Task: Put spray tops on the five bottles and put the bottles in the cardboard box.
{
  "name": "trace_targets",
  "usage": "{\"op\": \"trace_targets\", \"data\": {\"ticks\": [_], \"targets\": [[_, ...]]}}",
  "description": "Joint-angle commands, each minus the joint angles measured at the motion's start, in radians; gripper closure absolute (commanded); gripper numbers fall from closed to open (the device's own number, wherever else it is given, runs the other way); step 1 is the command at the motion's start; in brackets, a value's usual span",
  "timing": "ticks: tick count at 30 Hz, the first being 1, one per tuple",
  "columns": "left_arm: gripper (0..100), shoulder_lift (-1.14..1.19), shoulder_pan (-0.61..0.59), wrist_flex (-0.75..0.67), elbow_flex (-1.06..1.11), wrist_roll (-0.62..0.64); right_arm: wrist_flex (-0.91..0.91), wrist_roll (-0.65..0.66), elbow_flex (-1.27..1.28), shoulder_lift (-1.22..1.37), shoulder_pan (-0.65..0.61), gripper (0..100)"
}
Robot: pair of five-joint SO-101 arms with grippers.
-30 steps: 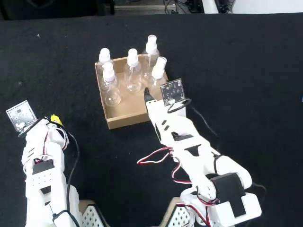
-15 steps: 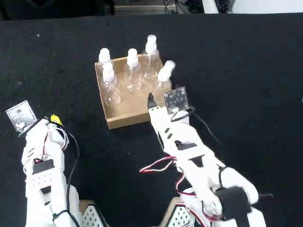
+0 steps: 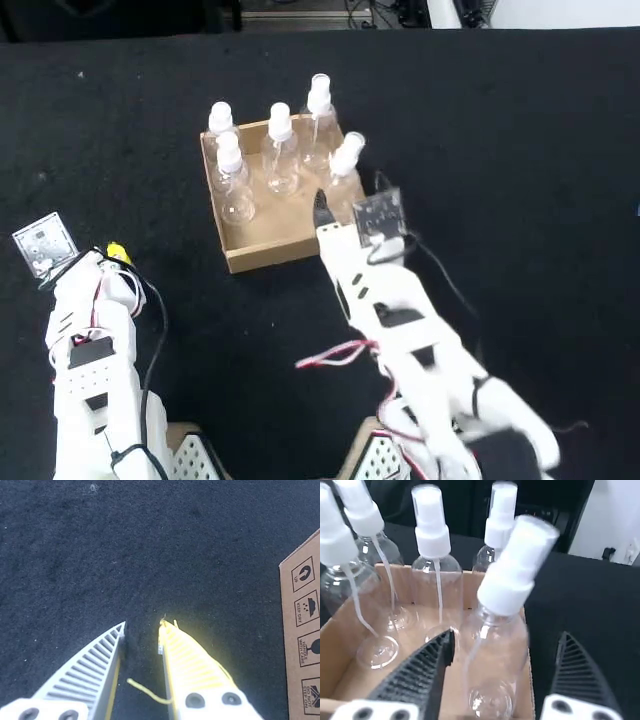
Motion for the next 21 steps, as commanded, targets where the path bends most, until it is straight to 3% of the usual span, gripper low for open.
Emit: {"op": "trace_targets", "data": {"ticks": [1,4,10,14,17,20,21], "targets": [[90,-0.015,0.008,-0.025,-0.004,-0.012,0.003,0.002,0.068,-0.188,0.015,71.9],[90,-0.015,0.008,-0.025,-0.004,-0.012,0.040,0.002,0.120,-0.314,0.055,71.9],[91,-0.015,0.005,-0.017,-0.004,-0.012,0.281,0.000,0.124,-0.530,0.115,72.0],[98,-0.015,0.007,-0.017,-0.004,-0.054,0.437,0.008,0.162,-0.668,0.141,73.3],[97,-0.015,0.008,-0.017,-0.004,-0.071,0.535,0.008,0.208,-0.786,0.210,82.8],[97,-0.015,0.008,-0.017,-0.004,-0.068,0.626,0.008,0.220,-0.914,0.292,98.6],[97,-0.015,0.010,-0.015,-0.002,-0.068,0.669,0.008,0.220,-0.952,0.315,98.8]]}}
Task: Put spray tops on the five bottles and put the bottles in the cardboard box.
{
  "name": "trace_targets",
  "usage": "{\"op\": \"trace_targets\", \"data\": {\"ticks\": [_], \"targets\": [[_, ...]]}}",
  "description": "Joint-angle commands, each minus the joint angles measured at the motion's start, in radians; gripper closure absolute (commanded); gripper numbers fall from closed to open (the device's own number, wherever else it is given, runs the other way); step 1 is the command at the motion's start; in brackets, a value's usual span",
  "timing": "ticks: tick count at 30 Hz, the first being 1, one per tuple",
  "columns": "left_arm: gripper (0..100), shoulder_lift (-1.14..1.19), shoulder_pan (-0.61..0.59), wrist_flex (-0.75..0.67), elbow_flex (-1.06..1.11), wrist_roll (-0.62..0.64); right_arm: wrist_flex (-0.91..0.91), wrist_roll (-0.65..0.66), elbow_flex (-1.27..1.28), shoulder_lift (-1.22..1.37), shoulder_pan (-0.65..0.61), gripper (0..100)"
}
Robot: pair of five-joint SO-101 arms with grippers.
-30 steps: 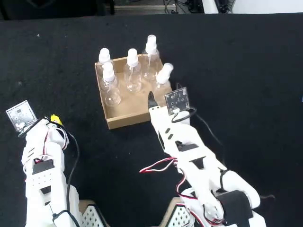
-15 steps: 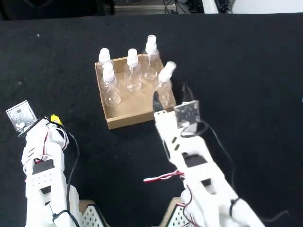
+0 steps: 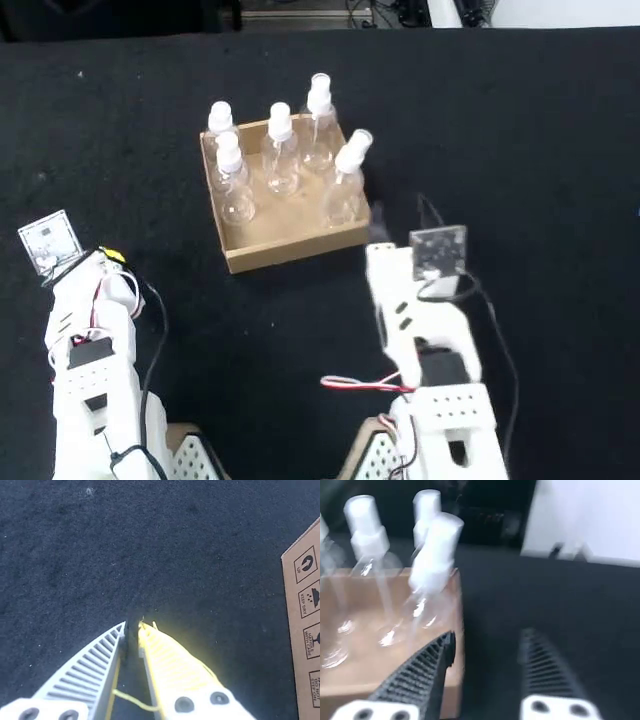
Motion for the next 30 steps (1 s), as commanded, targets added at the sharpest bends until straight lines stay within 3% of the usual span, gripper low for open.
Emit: {"op": "trace_targets", "data": {"ticks": [1,10,15,21,30], "targets": [[97,-0.015,0.008,-0.015,-0.002,-0.006,0.137,0.006,-0.001,-0.162,0.098,96.1],[97,-0.017,0.088,-0.017,0.019,-0.012,0.767,0.008,-0.007,-0.449,0.232,94.6],[97,-0.035,0.085,-0.014,0.024,-0.012,0.968,0.008,-0.013,-0.533,0.330,94.6],[97,-0.313,0.090,0.216,0.045,-0.012,1.221,0.008,-0.013,-0.526,0.359,94.6],[97,-0.813,0.137,0.480,0.140,-0.014,1.241,0.006,-0.013,-0.530,0.359,94.8]]}}
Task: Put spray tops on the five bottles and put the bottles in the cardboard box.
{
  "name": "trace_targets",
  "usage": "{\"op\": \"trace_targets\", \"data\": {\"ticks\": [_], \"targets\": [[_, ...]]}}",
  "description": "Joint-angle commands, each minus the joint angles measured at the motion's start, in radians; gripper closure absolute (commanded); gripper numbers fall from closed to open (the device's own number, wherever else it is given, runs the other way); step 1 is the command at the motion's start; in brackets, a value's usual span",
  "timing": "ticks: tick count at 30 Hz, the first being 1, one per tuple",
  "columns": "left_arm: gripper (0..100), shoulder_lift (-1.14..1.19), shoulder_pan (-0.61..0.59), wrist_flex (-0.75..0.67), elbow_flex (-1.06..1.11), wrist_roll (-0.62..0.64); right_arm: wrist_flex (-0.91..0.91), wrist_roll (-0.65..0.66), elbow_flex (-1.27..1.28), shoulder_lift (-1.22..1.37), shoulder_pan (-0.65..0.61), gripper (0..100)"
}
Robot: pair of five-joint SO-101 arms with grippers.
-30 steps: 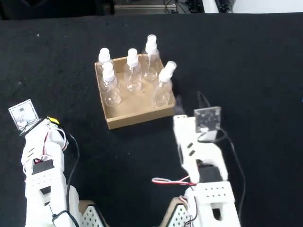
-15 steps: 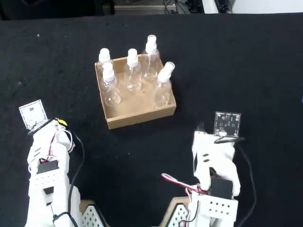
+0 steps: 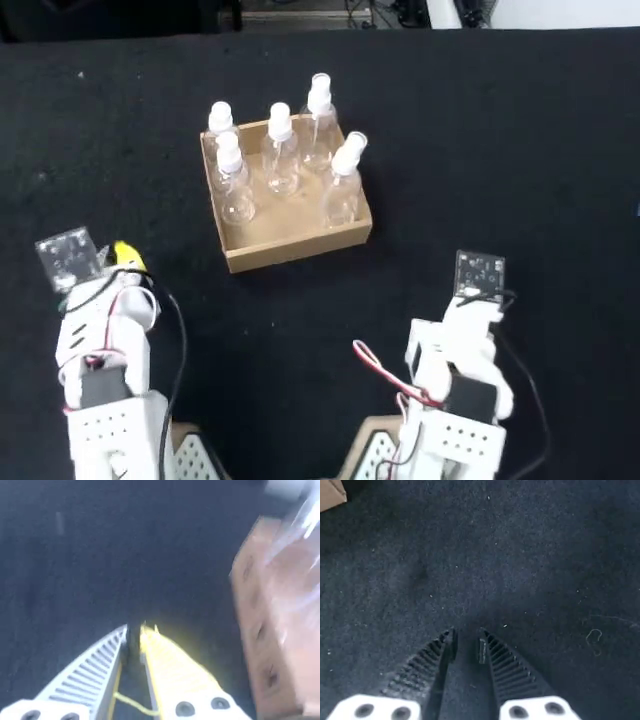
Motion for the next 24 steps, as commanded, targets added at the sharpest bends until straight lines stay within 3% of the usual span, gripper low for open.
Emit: {"op": "trace_targets", "data": {"ticks": [1,6,13,24], "targets": [[97,-0.203,0.027,0.109,0.024,-0.012,0.008,0.005,-0.010,-0.096,0.023,94.8],[97,-0.135,0.051,0.137,0.027,-0.012,0.008,0.005,-0.010,-0.096,0.023,94.8],[97,-0.196,-0.002,0.664,-0.074,-0.003,0.008,0.005,-0.010,-0.096,0.023,94.8],[97,-0.178,-0.005,0.743,0.024,-0.011,0.009,0.005,-0.010,-0.096,0.023,94.8]]}}
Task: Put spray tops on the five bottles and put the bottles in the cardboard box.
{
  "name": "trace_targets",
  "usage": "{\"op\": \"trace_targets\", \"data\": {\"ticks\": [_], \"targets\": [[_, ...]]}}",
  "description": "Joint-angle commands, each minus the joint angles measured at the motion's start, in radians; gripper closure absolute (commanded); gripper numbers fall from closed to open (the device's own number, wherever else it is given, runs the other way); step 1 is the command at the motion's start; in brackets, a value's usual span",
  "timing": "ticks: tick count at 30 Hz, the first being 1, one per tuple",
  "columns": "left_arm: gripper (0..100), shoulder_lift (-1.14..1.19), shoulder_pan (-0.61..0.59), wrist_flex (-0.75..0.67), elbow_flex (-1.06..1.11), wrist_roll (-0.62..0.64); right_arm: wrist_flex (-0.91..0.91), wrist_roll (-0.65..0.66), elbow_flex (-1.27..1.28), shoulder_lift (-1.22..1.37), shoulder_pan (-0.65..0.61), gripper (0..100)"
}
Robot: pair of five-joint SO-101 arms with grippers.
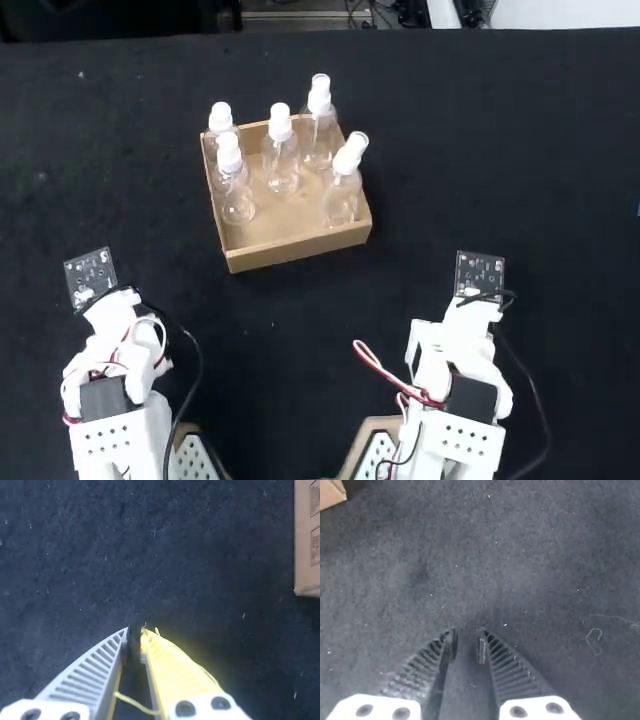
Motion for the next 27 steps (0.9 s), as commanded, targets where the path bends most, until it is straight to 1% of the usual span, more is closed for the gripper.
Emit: {"op": "trace_targets", "data": {"ticks": [1,6,11,27], "targets": [[97,-0.005,-0.008,0.032,0.030,-0.005,0.008,0.005,-0.010,-0.096,0.023,94.8],[97,-0.008,-0.010,0.034,0.030,-0.006,0.008,0.005,-0.010,-0.096,0.025,94.8],[97,-0.011,-0.005,0.035,0.030,-0.006,0.006,-0.002,-0.010,-0.096,-0.012,94.8],[97,-0.017,-0.008,0.037,0.030,-0.005,0.006,0.005,-0.010,-0.096,-0.012,94.8]]}}
